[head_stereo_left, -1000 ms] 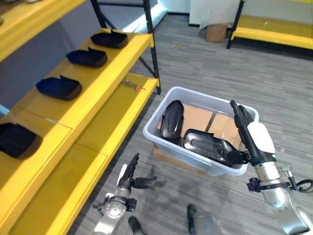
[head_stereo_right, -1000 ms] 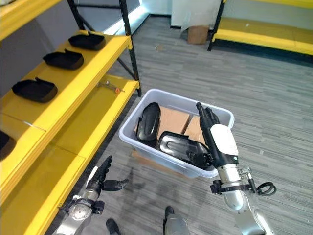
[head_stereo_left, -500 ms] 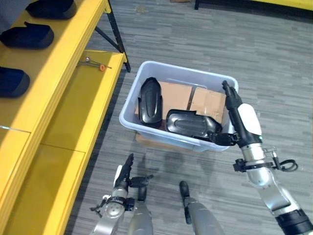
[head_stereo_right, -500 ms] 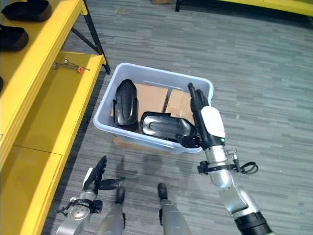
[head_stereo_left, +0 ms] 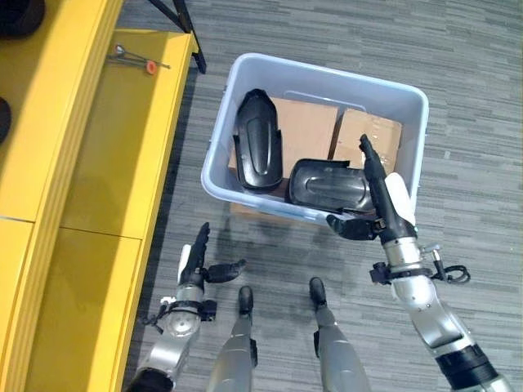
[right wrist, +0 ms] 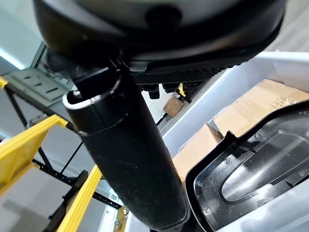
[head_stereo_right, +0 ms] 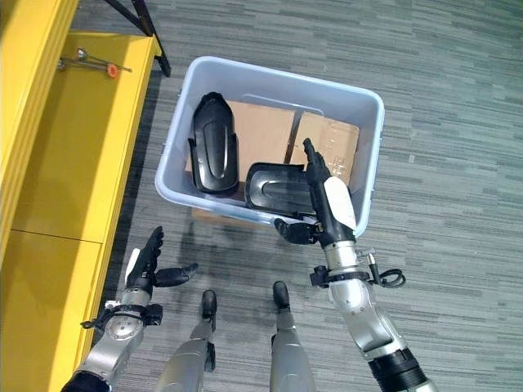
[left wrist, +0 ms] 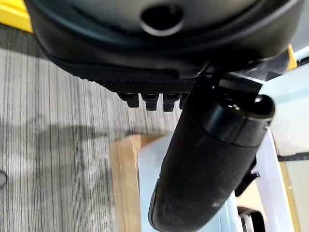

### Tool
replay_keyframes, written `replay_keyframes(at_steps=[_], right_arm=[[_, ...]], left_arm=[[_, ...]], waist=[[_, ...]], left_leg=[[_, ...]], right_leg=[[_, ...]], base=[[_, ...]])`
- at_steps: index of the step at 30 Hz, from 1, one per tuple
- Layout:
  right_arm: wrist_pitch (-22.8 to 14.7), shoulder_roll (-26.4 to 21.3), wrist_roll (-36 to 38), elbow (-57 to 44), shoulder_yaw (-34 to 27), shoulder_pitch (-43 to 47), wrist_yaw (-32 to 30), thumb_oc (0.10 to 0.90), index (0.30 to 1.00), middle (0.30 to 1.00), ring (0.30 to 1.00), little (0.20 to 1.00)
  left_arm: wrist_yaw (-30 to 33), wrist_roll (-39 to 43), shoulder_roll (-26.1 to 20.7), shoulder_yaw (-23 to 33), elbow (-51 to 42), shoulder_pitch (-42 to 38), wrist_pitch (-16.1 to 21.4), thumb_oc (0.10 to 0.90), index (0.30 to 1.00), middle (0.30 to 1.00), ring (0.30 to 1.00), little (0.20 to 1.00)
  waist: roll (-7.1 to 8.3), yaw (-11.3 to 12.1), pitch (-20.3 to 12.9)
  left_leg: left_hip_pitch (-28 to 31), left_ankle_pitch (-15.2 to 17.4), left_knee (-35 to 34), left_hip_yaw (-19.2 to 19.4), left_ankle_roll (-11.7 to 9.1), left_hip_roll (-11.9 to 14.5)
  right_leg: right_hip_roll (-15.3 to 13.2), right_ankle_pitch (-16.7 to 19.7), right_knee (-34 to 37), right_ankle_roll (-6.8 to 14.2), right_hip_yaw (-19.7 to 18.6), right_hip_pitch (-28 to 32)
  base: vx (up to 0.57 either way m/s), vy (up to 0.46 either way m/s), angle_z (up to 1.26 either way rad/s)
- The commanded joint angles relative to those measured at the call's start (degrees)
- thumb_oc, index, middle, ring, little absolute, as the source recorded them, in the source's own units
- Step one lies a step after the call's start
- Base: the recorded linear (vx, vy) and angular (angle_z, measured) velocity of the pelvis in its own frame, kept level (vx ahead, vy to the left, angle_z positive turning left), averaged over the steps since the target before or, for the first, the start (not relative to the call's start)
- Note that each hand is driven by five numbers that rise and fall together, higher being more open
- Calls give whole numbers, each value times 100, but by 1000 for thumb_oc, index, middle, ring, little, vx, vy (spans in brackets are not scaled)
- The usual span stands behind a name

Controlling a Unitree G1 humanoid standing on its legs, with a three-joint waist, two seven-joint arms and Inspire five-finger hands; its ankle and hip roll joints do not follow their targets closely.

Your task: Move parts from the plastic box to the shelf.

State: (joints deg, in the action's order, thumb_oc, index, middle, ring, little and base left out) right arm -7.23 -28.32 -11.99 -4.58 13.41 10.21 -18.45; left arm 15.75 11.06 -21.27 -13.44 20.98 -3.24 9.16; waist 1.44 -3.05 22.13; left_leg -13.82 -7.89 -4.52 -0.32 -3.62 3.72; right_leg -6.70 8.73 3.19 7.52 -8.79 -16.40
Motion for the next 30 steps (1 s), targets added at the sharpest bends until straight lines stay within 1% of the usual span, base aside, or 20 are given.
replay_keyframes(at_steps=[1, 3, 6, 7, 8, 11, 12, 15, 17, 19, 20, 23, 27, 30], right_arm=[[-610, -37, 792, -326, -67, 335, 0, 900, 1000, 1000, 1000, 1000], [-723, 108, 1651, -192, 4, 338, 215, 900, 1000, 1000, 1000, 1000], [-908, 385, 3347, 178, 151, 390, 517, 900, 1000, 1000, 1000, 1000], [-915, 382, 3361, 190, 150, 398, 526, 900, 1000, 1000, 1000, 1000], [-943, 430, 3817, 325, 197, 452, 636, 900, 1000, 1000, 1000, 1000], [-1018, 548, 4876, 514, 233, 605, 797, 900, 1000, 1000, 1000, 1000], [-1108, 721, 5832, 681, 241, 693, 957, 900, 1000, 1000, 1000, 1000], [-1202, 1012, 7197, 932, 294, 871, 1229, 900, 1000, 1000, 1000, 1000], [-1219, 1132, 7623, 996, 336, 940, 1276, 900, 1000, 1000, 1000, 1000], [-1206, 1159, 7732, 994, 343, 982, 1292, 900, 1000, 1000, 1000, 1000], [-1206, 1159, 7732, 994, 343, 982, 1292, 900, 1000, 1000, 1000, 1000], [-1278, 1130, 7744, 1181, 208, 1219, 1169, 900, 1000, 1000, 1000, 1000], [-1336, 1037, 7697, 1273, 91, 1455, 1051, 900, 1000, 1000, 1000, 1000], [-1429, 890, 7684, 1110, -45, 1599, 961, 900, 1000, 1000, 1000, 1000]], left_arm=[[160, -2, -64, 69, -417, -6, 440, 900, 1000, 1000, 1000, 1000], [158, -3, -65, 60, -416, -6, 410, 900, 1000, 1000, 1000, 1000], [124, 42, -82, 15, -406, -20, 364, 900, 1000, 1000, 1000, 1000], [123, 44, -83, 16, -406, -22, 364, 900, 1000, 1000, 1000, 1000], [109, 76, -95, 4, -402, -20, 362, 900, 1000, 1000, 1000, 1000], [62, 191, -99, -8, -419, -34, 346, 900, 1000, 1000, 1000, 1000], [47, 273, -93, -24, -439, -47, 335, 900, 1000, 1000, 1000, 1000], [24, 388, -61, -115, -434, -107, 294, 900, 1000, 1000, 1000, 1000], [34, 446, -38, -165, -408, -143, 272, 900, 1000, 1000, 1000, 1000], [27, 471, -36, -195, -417, -151, 265, 900, 1000, 1000, 1000, 1000], [27, 471, -36, -195, -417, -151, 265, 900, 1000, 1000, 1000, 1000], [27, 523, -37, -258, -470, -155, 279, 900, 1000, 1000, 1000, 1000], [35, 560, -49, -283, -518, -179, 291, 900, 1000, 1000, 1000, 1000], [60, 589, -98, -261, -571, -158, 282, 900, 1000, 1000, 1000, 1000]], waist=[[-25, 30, -420], [-24, 33, -391], [-20, 57, -328], [-18, 58, -325], [-22, 70, -292], [-47, 99, -219], [-71, 115, -171], [-103, 143, -96], [-120, 162, -57], [-142, 170, -35], [-142, 170, -35], [-219, 208, 3], [-242, 227, 43], [-250, 231, 83]], left_leg=[[229, 5, -21, 199, -344, 591], [215, -4, -27, 222, -357, 588], [186, -19, -10, 242, -365, 585], [186, -18, -10, 243, -365, 584], [179, -23, -3, 247, -369, 585], [153, -34, 3, 244, -381, 582], [128, -48, -2, 231, -391, 578], [75, -85, -14, 220, -408, 578], [52, -92, -21, 211, -408, 579], [32, -94, -19, 214, -407, 574], [32, -94, -19, 214, -407, 574], [-41, -93, -9, 198, -410, 551], [-80, -96, -7, 184, -413, 544], [-127, -99, -5, 180, -411, 536]], right_leg=[[-108, -419, -515, 215, -36, -96], [-118, -394, -499, 223, -46, -133], [-119, -369, -514, 220, -77, -191], [-119, -371, -516, 220, -79, -192], [-120, -371, -531, 218, -73, -209], [-125, -354, -566, 219, -71, -255], [-133, -339, -580, 221, -66, -294], [-130, -322, -604, 214, -63, -357], [-135, -317, -628, 209, -52, -400], [-140, -318, -646, 203, -54, -425], [-140, -318, -646, 203, -54, -425], [-183, -311, -657, 212, -40, -477], [-190, -305, -668, 214, -29, -518], [-190, -297, -684, 215, -22, -571]], base=[[4, 14, -7], [-1, 5, -9], [-2, -3, -3], [-4, -7, -3], [0, -4, -4], [0, 0, 0], [0, 0, 0], [0, 0, 0], [0, 0, 0], [0, 0, 0], [0, 0, 0], [0, 0, 0], [0, 0, 0], [0, 0, 0]])
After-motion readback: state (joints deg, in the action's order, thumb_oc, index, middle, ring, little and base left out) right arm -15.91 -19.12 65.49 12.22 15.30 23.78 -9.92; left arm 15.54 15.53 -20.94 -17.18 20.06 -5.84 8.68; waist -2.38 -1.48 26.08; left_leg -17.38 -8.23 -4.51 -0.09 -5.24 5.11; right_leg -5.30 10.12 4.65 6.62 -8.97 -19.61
